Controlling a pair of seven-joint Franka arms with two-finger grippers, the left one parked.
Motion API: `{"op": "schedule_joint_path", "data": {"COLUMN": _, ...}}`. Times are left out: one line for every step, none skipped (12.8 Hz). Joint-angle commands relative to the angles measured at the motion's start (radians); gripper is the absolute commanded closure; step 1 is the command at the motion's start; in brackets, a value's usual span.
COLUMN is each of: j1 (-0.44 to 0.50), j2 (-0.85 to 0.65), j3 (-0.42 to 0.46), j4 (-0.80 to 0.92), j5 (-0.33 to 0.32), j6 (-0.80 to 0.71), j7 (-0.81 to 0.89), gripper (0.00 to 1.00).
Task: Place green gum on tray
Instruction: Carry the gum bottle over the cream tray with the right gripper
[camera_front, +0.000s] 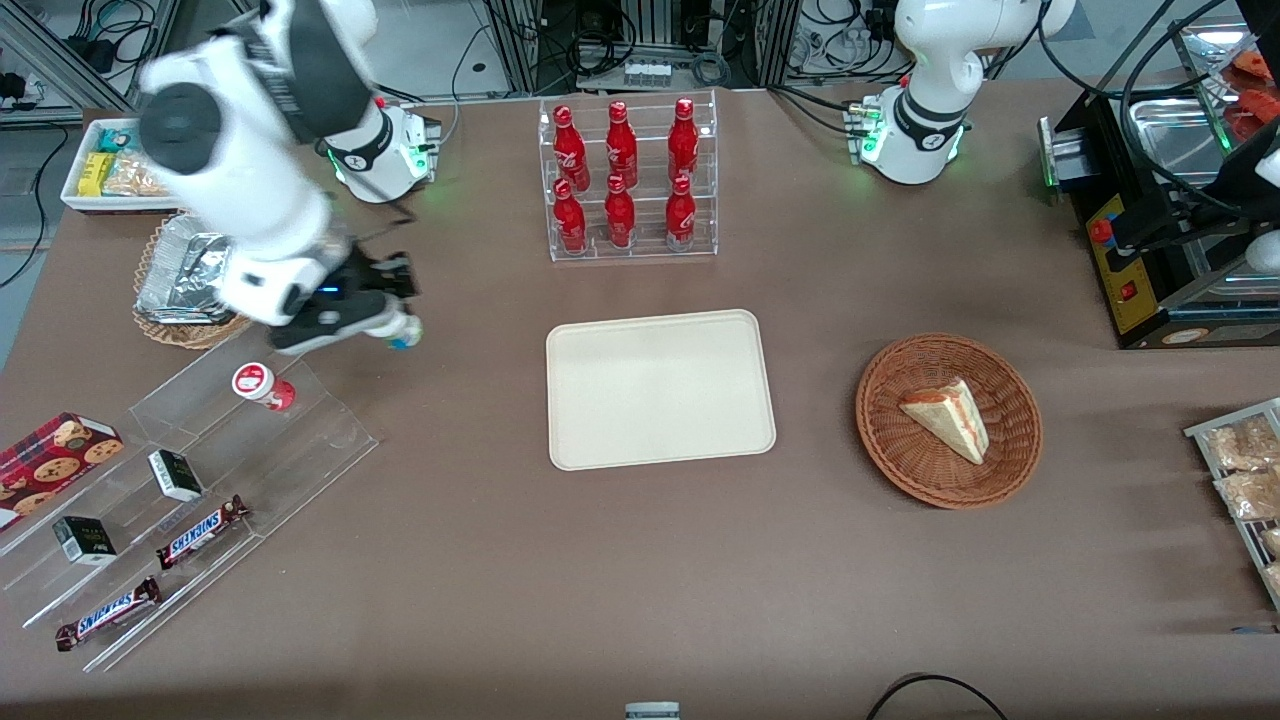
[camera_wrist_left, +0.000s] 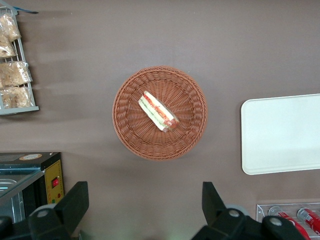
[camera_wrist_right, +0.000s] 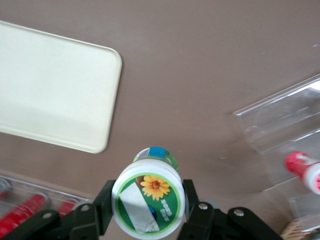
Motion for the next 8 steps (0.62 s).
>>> {"op": "schedule_joint_path", "data": {"j1": 0.119, "j2": 0.193, "j3": -0.015, "j4": 0.201, "j5": 0.057, "j6": -0.021, "j7": 0.24, "gripper": 1.0}}
{"op": "schedule_joint_path", "data": {"j1": 0.153, "j2": 0.268, "j3": -0.013, "j4": 0.276, "j5": 0.059, "j6": -0.015, "j7": 0.322, "gripper": 1.0}}
{"op": "schedule_joint_path", "data": {"j1": 0.188, "j2": 0.333, "j3": -0.013, "j4": 0.334, "j5": 0.059, "j6": 0.0, "j7": 0.388, "gripper": 1.0}}
{"op": "schedule_joint_path", "data": {"j1": 0.211, "j2": 0.383, "j3": -0.01, "j4": 0.37, "j5": 0.059, "j6": 0.025, "j7": 0.448, "gripper": 1.0}}
{"op": "schedule_joint_path", "data": {"j1": 0.231, "j2": 0.425, "j3": -0.008, "j4": 0.382, "j5": 0.059, "j6": 0.08, "j7": 0.511, "gripper": 1.0}}
{"op": "schedule_joint_path", "data": {"j1": 0.246, "j2": 0.459, "j3": -0.007, "j4": 0.382, "j5": 0.068, "j6": 0.141, "j7": 0.561, "gripper": 1.0}}
{"op": "schedule_joint_path", "data": {"j1": 0.262, "j2": 0.489, "j3": -0.007, "j4": 0.382, "j5": 0.094, "j6": 0.187, "j7": 0.6, "gripper": 1.0}}
{"op": "schedule_joint_path", "data": {"j1": 0.274, "j2": 0.523, "j3": -0.002, "j4": 0.384, "j5": 0.108, "j6": 0.229, "j7": 0.627, "gripper": 1.0}}
